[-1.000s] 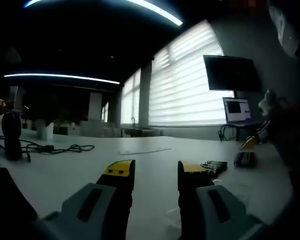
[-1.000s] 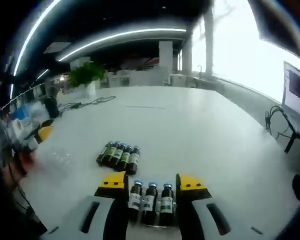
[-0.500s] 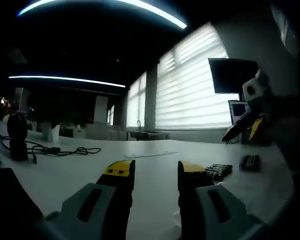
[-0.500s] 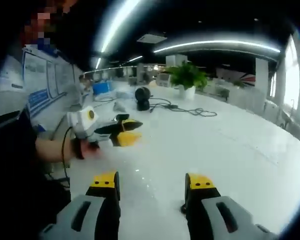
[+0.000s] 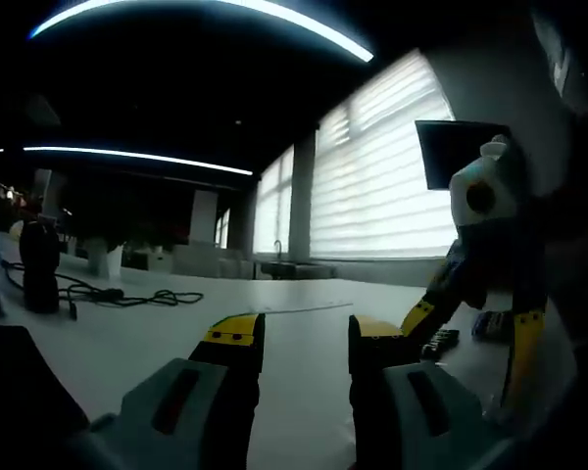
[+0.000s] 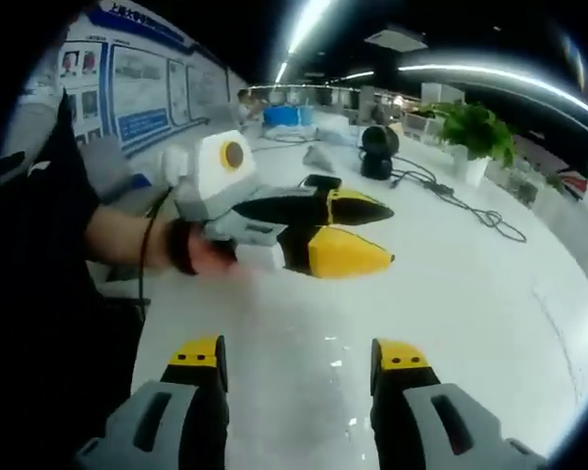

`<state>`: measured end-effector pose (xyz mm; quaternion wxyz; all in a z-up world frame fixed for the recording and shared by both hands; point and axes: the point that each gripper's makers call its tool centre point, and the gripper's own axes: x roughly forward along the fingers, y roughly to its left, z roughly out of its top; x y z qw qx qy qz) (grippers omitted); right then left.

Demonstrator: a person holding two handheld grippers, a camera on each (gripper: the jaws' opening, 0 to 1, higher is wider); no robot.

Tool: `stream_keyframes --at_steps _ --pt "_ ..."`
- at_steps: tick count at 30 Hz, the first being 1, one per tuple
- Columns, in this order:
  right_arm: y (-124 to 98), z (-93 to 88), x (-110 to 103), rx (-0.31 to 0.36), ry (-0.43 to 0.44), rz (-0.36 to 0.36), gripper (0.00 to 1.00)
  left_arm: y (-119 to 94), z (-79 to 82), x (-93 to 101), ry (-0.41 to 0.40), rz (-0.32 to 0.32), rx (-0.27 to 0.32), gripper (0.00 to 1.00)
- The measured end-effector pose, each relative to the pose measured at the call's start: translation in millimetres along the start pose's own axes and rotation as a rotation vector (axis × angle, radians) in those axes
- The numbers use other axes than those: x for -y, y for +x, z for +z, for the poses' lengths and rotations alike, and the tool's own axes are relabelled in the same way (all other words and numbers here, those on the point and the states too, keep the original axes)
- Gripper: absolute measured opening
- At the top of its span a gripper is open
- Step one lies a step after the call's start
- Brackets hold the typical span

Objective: Grip medicine bottles put into box

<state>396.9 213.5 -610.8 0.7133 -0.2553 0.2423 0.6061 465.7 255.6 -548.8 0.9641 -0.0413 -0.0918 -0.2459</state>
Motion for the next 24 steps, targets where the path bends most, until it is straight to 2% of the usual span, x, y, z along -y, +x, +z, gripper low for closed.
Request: stream_keyframes --at_steps 5,7,9,13,17,24 --pt "12 -1.9 -10 -0.037 -0.033 0.047 0.53 -1 1.9 -4.4 -0.024 0.008 0.012 0.27" --pt "13 -1.1 -13 -0.034 -0.020 0.060 0.54 -1 2.4 -4.5 -0.032 0.009 0.014 0.27" --pt "13 -1.6 -13 -0.036 -0.001 0.062 0.53 -1 3.6 -2.6 -0.038 0.005 0.017 0.27" --pt "15 -4.6 -10 -0.046 -0.025 0.053 0.53 -2 4.5 -0.3 -0.034 -0.003 0.018 0.27" --pt "17 -15.0 -11 -0.080 -0.059 0.059 0.51 -2 4.6 -0.7 -0.037 -0.003 0.018 0.27" --pt "13 -18.1 -9 -0.085 -0.064 0.060 0.51 -1 3.5 0.1 -0.033 -0.007 0.011 0.27"
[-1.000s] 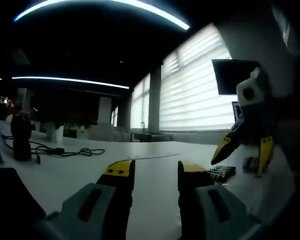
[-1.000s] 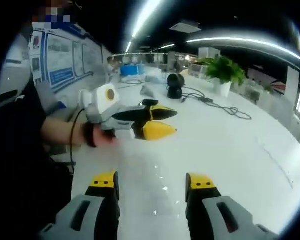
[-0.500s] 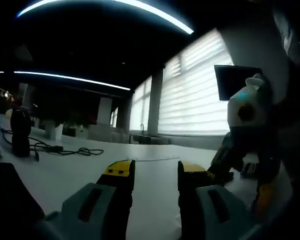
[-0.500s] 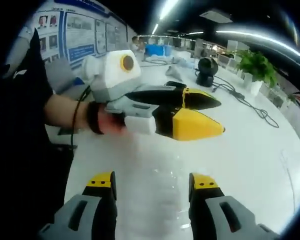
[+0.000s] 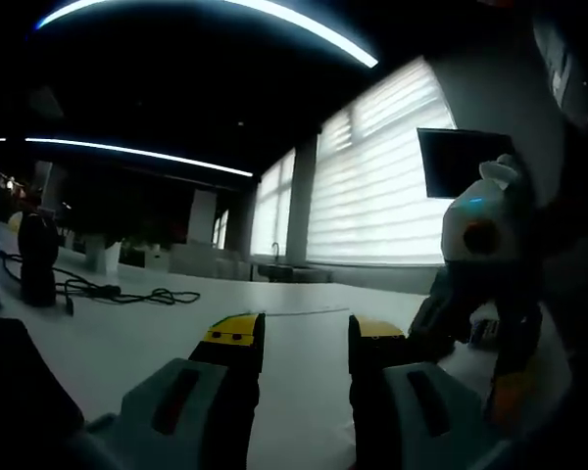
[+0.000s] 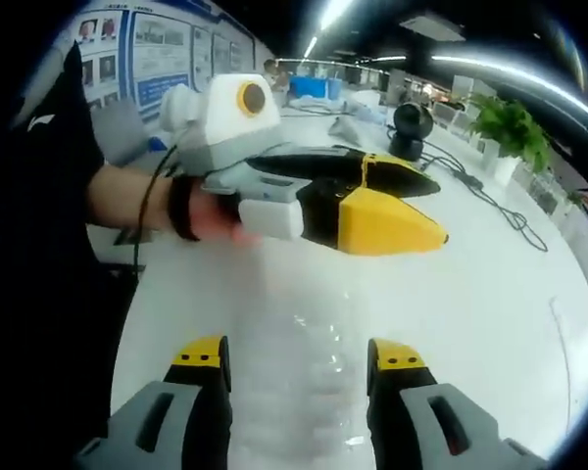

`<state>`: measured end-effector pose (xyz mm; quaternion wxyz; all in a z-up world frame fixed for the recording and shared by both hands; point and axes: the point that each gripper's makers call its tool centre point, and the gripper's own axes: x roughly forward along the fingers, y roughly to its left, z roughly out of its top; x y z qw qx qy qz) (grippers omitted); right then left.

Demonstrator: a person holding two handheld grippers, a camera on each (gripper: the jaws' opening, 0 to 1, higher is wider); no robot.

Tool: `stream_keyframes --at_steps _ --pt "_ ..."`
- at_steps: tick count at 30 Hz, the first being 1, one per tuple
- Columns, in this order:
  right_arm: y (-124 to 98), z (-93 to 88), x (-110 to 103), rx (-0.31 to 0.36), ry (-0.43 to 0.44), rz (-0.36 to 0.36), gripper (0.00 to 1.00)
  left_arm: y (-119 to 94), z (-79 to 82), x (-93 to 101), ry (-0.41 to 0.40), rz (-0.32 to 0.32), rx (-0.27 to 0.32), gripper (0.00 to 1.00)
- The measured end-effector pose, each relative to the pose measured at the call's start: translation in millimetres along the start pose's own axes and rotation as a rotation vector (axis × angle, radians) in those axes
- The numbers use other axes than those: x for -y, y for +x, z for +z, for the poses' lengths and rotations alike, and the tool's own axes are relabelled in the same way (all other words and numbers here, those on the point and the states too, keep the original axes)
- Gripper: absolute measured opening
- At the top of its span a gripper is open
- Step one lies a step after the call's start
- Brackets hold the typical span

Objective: Grip medicine bottles put into box

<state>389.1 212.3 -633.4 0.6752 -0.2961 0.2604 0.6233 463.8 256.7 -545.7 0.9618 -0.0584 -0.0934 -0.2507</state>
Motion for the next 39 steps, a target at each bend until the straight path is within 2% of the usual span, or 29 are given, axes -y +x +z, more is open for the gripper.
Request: stream_keyframes --at_steps 6,16,26,31,34,39 --pt "-12 -13.0 -4 -0.016 -0.010 0.005 0.51 0 -1.2 0.3 0.004 -0.002 -0.007 0.27" --pt "-44 -47.6 -7 -0.060 -0.023 0.010 0.52 1 -3.8 -0.3 0.019 0.003 -0.022 0.27" --pt "-64 -70.5 -10 -0.085 -0.033 -0.002 0.52 2 -8.0 1.0 0.044 0.006 -0.043 0.27" --pt "-67 -65.0 -10 -0.075 -0.081 -0.024 0.52 2 -8.7 -0.3 0.048 0.014 -0.048 0.27" --pt "-80 -46.9 -9 -0.002 -0.040 -0.034 0.52 2 -9.8 -0.6 0.053 0.018 -0.054 0.27" --pt "-109 -34.8 3 0.065 0.002 -0.060 0.52 3 -12.0 0.9 0.062 0.014 -0.064 0.27"
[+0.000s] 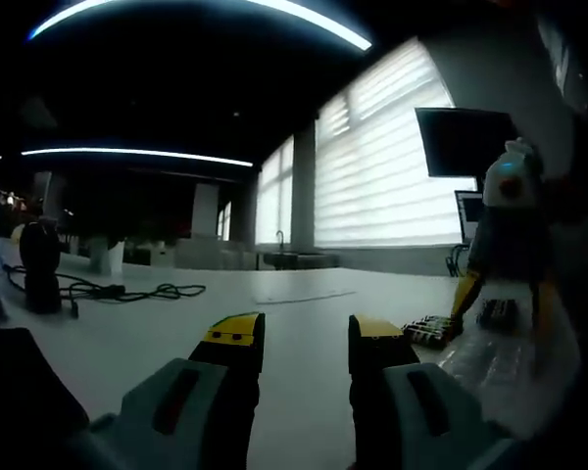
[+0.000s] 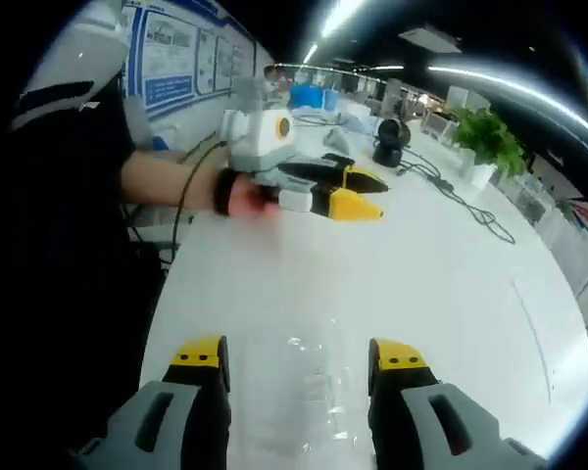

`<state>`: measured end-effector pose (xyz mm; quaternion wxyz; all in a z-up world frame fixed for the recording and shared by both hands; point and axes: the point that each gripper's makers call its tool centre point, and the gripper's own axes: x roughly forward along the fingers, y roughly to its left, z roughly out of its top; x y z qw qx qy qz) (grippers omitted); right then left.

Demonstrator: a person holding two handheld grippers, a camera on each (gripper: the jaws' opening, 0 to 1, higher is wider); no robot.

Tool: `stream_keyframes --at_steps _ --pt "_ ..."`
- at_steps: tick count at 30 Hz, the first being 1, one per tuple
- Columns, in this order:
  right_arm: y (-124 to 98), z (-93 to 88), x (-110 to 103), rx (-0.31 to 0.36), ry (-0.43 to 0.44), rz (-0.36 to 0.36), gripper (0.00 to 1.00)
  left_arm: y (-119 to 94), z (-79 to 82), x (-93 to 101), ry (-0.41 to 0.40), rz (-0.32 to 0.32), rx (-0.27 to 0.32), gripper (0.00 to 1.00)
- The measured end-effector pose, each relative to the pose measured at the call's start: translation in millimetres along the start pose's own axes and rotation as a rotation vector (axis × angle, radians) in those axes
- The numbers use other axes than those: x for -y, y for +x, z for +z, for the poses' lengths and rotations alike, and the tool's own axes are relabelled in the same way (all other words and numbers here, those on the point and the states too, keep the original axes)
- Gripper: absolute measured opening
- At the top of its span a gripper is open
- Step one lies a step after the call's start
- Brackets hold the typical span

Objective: Grip medicine bottles put into box

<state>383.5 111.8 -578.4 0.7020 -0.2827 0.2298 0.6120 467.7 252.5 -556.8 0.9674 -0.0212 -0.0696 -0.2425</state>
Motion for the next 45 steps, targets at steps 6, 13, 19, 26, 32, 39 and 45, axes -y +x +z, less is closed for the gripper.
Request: stream_keyframes --at_steps 6,13,19,26,32,39,45 --pt "-34 -16.1 50 -0.003 0.036 -0.119 0.50 0 0.8 1.9 -0.002 -0.008 0.004 0.27" --pt "-42 -39.4 69 -0.091 -0.031 -0.074 0.50 0 2.3 7.7 -0.002 -0.027 0.009 0.27" --pt "-45 -67.0 91 -0.139 -0.031 -0.038 0.47 1 -2.1 7.5 -0.003 -0.028 -0.008 0.27" --pt "-39 -96.2 107 -0.202 -0.050 0.033 0.46 0 -1.8 4.3 0.012 -0.009 -0.005 0.27" --pt "-36 -110.9 107 -0.241 -0.062 0.082 0.47 -1 -0.7 3.7 0.036 -0.004 0.004 0.27" --pt "-28 -121.8 102 -0.251 -0.089 0.108 0.47 -1 -1.1 4.7 0.064 -0.002 0.004 0.27" --pt "-23 -132.6 98 -0.272 -0.118 0.119 0.46 -1 -1.0 2.3 0.066 0.007 0.006 0.27"
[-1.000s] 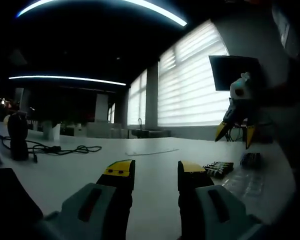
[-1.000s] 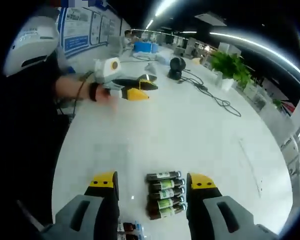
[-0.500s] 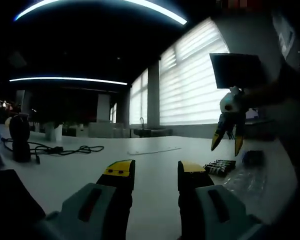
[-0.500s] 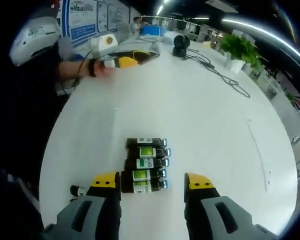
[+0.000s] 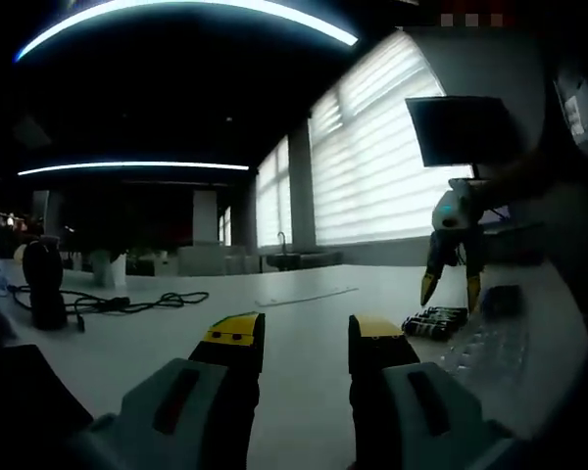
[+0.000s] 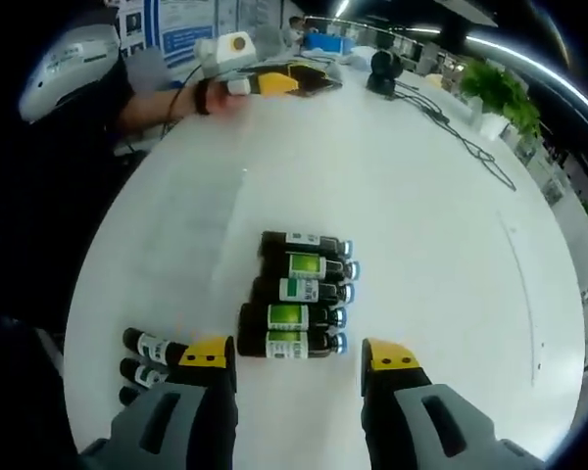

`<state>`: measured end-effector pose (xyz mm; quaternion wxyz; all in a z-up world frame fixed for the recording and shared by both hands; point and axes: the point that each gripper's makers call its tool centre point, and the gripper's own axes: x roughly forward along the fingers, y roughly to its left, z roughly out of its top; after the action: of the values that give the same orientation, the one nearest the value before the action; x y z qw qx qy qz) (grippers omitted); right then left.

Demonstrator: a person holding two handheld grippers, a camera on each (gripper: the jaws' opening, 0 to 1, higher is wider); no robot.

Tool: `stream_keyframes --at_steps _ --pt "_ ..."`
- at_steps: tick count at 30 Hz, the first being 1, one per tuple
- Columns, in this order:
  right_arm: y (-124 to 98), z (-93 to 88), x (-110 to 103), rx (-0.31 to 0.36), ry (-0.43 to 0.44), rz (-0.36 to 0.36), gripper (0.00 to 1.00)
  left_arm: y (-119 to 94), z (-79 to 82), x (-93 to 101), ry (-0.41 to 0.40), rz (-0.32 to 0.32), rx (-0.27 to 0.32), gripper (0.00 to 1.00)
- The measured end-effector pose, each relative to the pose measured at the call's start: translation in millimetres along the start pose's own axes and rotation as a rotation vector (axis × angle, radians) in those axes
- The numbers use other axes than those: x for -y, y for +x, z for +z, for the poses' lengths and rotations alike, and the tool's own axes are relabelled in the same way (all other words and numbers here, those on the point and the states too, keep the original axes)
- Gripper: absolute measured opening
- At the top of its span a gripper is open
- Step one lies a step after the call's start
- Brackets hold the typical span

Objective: Grip medicine bottles put into box

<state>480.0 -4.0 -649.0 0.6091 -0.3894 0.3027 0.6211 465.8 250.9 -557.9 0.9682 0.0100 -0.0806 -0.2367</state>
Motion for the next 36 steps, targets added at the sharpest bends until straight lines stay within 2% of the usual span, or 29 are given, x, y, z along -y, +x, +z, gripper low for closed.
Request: stream_keyframes --at_steps 10,16,19,21,36 --pt "2 -3.3 -2 0.020 0.037 0.003 0.42 0 -1.0 2.8 0.006 -0.008 -0.005 0.27" --pt "2 -2.9 -3 0.020 0.031 0.006 0.41 0 -1.0 3.3 0.010 -0.009 -0.005 0.27" --pt "2 -4.0 -3 0.024 0.058 0.003 0.40 0 -0.6 3.6 0.011 -0.009 -0.004 0.27" --pt "1 -5.9 -3 0.029 0.091 -0.003 0.40 0 -0.3 3.6 0.011 -0.009 -0.003 0.27" --pt "-14 -8.4 -1 0.075 0.155 -0.065 0.40 0 0.5 4.6 0.019 -0.010 -0.001 0.27"
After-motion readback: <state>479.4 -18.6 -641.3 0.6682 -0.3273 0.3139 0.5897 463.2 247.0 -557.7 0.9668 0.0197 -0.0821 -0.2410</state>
